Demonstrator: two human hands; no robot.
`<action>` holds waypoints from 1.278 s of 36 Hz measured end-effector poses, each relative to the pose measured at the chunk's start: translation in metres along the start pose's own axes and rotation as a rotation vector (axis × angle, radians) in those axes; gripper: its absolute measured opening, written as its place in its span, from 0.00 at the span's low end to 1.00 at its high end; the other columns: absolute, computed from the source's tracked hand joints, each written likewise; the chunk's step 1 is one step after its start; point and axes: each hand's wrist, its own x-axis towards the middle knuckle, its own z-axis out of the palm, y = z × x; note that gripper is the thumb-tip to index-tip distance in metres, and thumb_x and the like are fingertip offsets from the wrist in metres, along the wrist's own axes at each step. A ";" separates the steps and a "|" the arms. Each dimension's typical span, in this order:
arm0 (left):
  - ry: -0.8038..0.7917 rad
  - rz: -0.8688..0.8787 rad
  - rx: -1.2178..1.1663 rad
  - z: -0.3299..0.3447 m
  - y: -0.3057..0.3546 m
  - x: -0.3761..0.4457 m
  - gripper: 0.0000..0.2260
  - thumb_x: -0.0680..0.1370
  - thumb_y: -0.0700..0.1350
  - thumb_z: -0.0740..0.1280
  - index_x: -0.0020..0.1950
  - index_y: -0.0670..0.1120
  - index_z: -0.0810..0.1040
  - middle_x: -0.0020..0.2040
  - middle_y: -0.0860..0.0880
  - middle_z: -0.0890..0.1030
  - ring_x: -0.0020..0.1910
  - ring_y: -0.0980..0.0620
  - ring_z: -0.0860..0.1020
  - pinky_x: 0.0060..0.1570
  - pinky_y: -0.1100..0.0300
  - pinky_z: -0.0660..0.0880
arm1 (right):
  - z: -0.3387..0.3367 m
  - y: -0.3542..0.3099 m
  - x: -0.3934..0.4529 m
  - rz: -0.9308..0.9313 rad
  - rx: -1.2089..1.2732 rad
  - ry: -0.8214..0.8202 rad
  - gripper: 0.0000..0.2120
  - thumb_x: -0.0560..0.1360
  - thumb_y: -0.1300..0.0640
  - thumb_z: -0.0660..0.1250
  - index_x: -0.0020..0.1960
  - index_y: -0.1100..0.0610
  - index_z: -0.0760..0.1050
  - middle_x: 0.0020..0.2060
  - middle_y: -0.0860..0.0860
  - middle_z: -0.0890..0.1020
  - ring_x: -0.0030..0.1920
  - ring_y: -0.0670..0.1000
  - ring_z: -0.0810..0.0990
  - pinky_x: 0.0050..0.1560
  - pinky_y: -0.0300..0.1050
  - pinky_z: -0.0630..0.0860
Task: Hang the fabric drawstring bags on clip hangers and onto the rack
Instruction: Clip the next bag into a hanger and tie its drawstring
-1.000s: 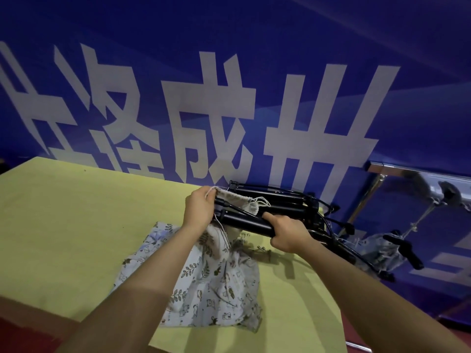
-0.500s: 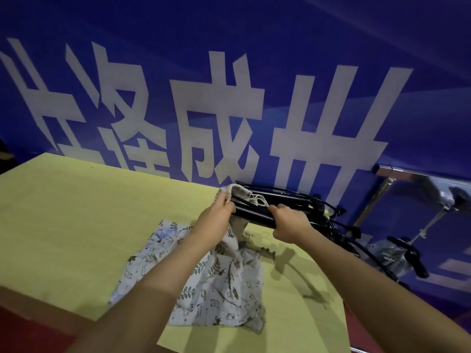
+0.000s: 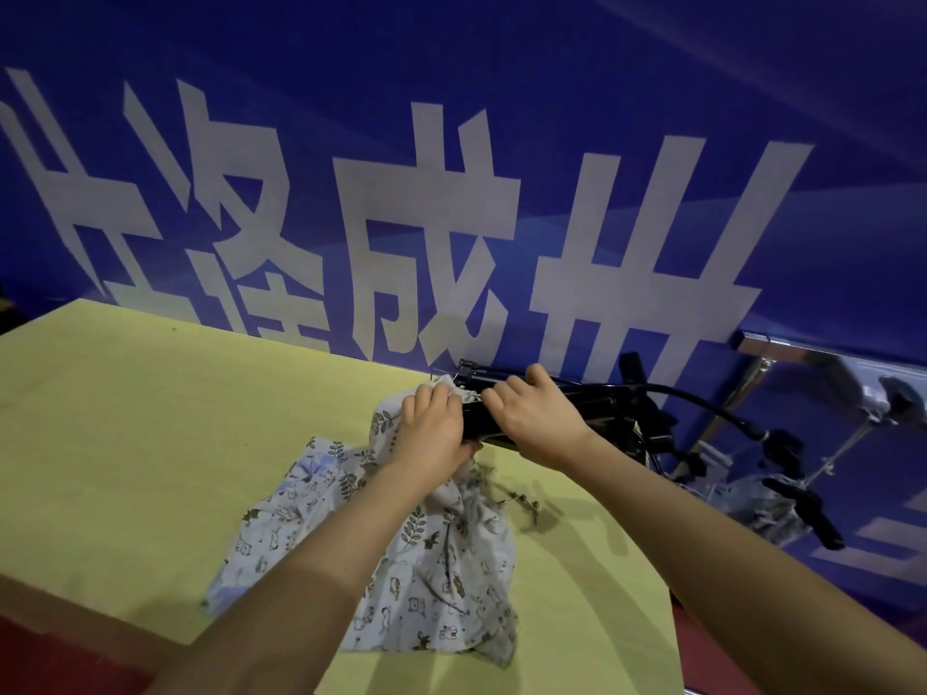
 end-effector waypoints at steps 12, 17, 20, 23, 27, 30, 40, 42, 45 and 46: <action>0.108 -0.126 -0.075 -0.002 -0.009 0.013 0.17 0.78 0.52 0.62 0.60 0.42 0.68 0.59 0.45 0.71 0.58 0.46 0.67 0.57 0.56 0.64 | 0.016 -0.008 -0.012 0.092 0.058 0.465 0.11 0.71 0.56 0.66 0.52 0.58 0.73 0.47 0.53 0.80 0.43 0.55 0.77 0.48 0.47 0.65; 0.215 -0.157 -0.135 -0.005 -0.012 0.014 0.23 0.77 0.60 0.61 0.56 0.40 0.71 0.53 0.43 0.73 0.54 0.44 0.69 0.54 0.55 0.65 | 0.011 -0.020 -0.007 0.388 0.496 0.084 0.13 0.78 0.49 0.58 0.53 0.58 0.72 0.47 0.54 0.78 0.47 0.56 0.78 0.44 0.48 0.72; 0.236 -0.160 -0.175 -0.004 -0.015 0.012 0.23 0.76 0.61 0.61 0.55 0.41 0.72 0.52 0.43 0.73 0.53 0.45 0.68 0.53 0.55 0.65 | 0.006 -0.025 0.005 0.625 0.848 -0.051 0.20 0.78 0.43 0.57 0.63 0.55 0.70 0.56 0.53 0.77 0.56 0.54 0.77 0.51 0.49 0.76; 0.268 -0.172 -0.233 -0.006 -0.016 0.010 0.24 0.76 0.61 0.62 0.54 0.39 0.72 0.51 0.42 0.74 0.52 0.44 0.69 0.52 0.55 0.66 | 0.003 -0.026 0.015 0.617 1.028 -0.143 0.15 0.77 0.44 0.59 0.51 0.55 0.75 0.43 0.53 0.81 0.43 0.54 0.80 0.44 0.56 0.79; 0.257 -0.206 -0.297 -0.008 -0.020 0.007 0.24 0.77 0.60 0.61 0.54 0.39 0.71 0.52 0.42 0.72 0.53 0.44 0.67 0.54 0.54 0.66 | 0.006 -0.028 0.023 0.703 1.168 -0.118 0.08 0.78 0.56 0.60 0.51 0.57 0.77 0.43 0.55 0.82 0.44 0.56 0.81 0.44 0.52 0.79; 0.220 -0.234 -0.352 -0.008 -0.023 0.005 0.23 0.78 0.59 0.60 0.57 0.39 0.69 0.54 0.43 0.69 0.55 0.45 0.66 0.56 0.54 0.65 | 0.001 -0.024 0.023 0.819 1.389 0.044 0.08 0.80 0.62 0.58 0.56 0.61 0.73 0.46 0.54 0.80 0.42 0.51 0.80 0.35 0.33 0.75; 0.187 -0.300 -0.329 -0.001 -0.024 -0.001 0.24 0.79 0.60 0.56 0.59 0.39 0.67 0.56 0.43 0.69 0.55 0.45 0.67 0.56 0.55 0.64 | -0.031 -0.006 0.029 0.812 1.835 0.245 0.15 0.79 0.69 0.52 0.51 0.59 0.76 0.43 0.54 0.81 0.42 0.48 0.81 0.41 0.35 0.79; 0.182 -0.291 -0.294 -0.002 -0.021 -0.002 0.24 0.79 0.59 0.56 0.61 0.40 0.67 0.57 0.43 0.69 0.56 0.45 0.67 0.56 0.55 0.65 | -0.033 -0.008 0.031 0.794 1.838 0.233 0.12 0.78 0.69 0.54 0.50 0.61 0.76 0.41 0.54 0.81 0.40 0.47 0.80 0.41 0.36 0.78; 0.166 -0.281 -0.230 -0.003 -0.020 -0.003 0.21 0.80 0.57 0.57 0.62 0.41 0.66 0.58 0.44 0.69 0.57 0.46 0.67 0.57 0.56 0.65 | -0.032 -0.008 0.030 0.764 1.841 0.221 0.09 0.77 0.66 0.59 0.54 0.65 0.75 0.42 0.54 0.81 0.39 0.46 0.79 0.41 0.37 0.76; 0.161 -0.283 -0.219 -0.004 -0.020 -0.003 0.20 0.79 0.56 0.58 0.61 0.42 0.66 0.58 0.44 0.69 0.58 0.46 0.66 0.57 0.56 0.65 | -0.031 -0.008 0.030 0.752 1.834 0.217 0.09 0.77 0.62 0.62 0.56 0.64 0.75 0.45 0.53 0.82 0.41 0.46 0.81 0.42 0.36 0.77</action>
